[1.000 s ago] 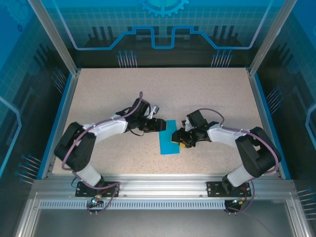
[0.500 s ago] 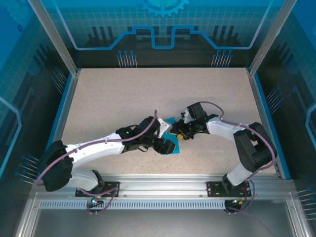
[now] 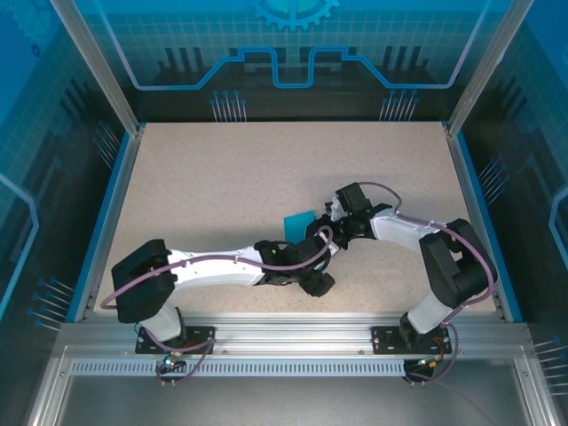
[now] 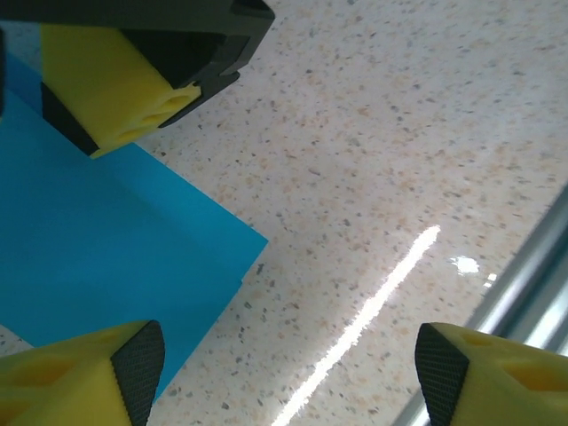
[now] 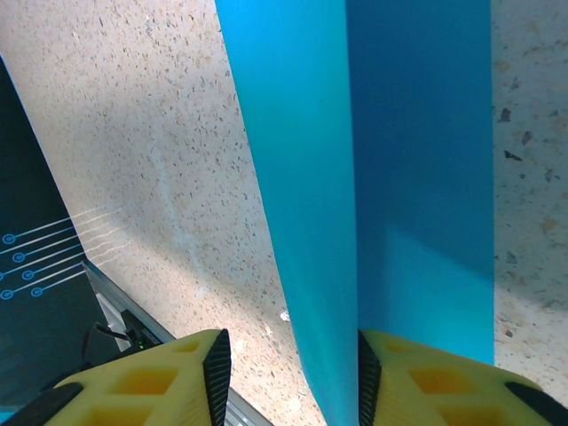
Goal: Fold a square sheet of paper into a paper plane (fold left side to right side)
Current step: Fold the triangle a second time at the center of the table.
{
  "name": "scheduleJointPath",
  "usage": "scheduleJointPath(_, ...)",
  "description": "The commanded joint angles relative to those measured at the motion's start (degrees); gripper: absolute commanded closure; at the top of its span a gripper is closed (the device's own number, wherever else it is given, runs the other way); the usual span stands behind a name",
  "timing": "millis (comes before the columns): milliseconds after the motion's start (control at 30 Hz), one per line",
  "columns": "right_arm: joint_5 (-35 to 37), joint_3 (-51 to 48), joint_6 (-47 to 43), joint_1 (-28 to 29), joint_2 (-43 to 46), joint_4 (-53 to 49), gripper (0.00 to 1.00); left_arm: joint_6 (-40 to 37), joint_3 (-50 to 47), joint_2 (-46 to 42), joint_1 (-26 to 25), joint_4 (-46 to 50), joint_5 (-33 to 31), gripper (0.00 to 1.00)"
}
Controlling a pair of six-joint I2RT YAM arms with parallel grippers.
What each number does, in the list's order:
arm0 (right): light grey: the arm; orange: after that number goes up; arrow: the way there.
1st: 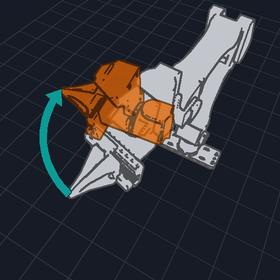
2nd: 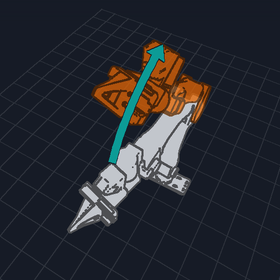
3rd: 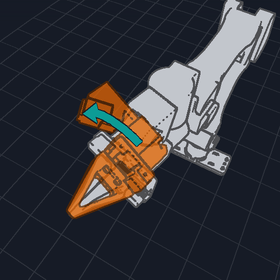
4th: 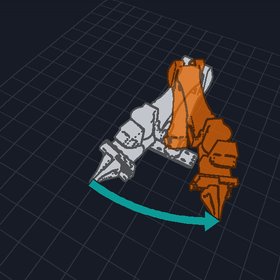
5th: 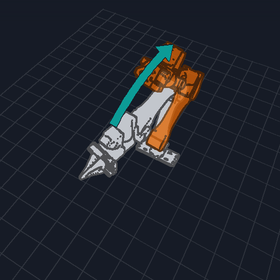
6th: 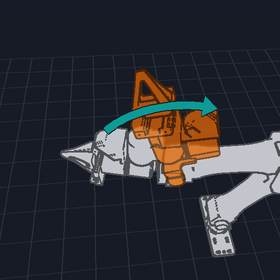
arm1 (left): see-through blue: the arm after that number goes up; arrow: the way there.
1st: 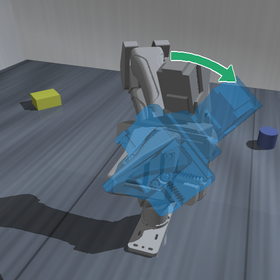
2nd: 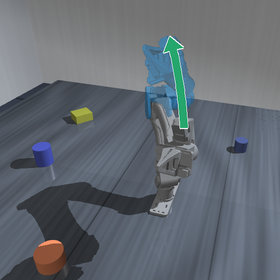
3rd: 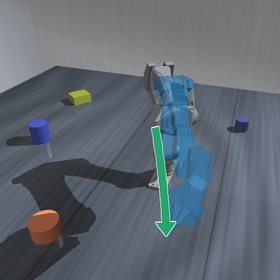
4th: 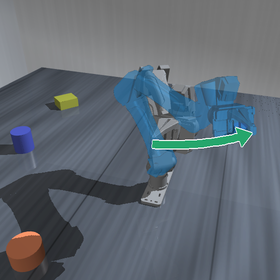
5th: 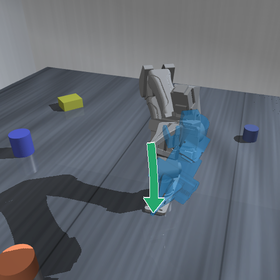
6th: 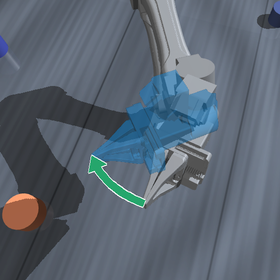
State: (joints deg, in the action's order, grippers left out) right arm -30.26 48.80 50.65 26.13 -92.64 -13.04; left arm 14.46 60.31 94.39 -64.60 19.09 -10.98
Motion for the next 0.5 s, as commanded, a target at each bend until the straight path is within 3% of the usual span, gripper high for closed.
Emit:
scheduleJointPath(0, -0.7, 1.2, 0.7, -0.6, -0.7, -1.6, 0.58, 0.0, 2.4, 2.8, -0.6, 2.5, -6.4, 0.21)
scheduleJointPath(300, -0.6, 1.2, 1.0, -0.3, -0.9, -1.6, 0.59, -1.0, 7.4, 9.2, -0.8, 3.6, -11.2, 0.23)
scheduleJointPath(467, 0.1, 0.9, 0.9, -0.2, -1.0, -1.8, 0.59, -0.9, 7.9, 9.9, -0.7, 4.2, -12.2, 0.39)
